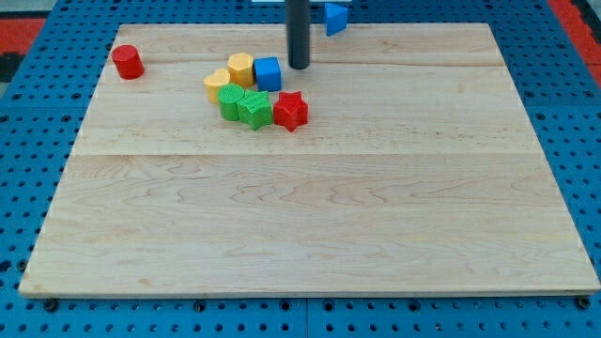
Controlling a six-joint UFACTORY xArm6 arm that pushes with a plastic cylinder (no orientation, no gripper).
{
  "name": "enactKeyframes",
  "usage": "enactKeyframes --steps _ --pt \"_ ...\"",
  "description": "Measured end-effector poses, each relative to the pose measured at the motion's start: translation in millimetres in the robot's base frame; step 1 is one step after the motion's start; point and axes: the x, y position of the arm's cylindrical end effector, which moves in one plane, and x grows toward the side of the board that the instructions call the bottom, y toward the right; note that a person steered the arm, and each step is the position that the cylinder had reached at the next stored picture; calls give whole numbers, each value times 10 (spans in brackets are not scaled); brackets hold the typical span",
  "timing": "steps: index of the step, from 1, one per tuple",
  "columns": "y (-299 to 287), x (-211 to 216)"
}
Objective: Move the red circle diagonally to the top right of the blue cube
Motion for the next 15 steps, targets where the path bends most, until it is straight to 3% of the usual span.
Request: enactKeyframes --steps 1,3,5,6,7,10,11,13,14,15 --pt "-405 -357" --pt "-2105 -451" --pt "-3135 -364" --pt "-3146 23" --pt "-3129 258" --pt "-2020 77" --pt "-1957 76" --pt "-1137 -67" --pt "-655 -331" --pt "58 -413"
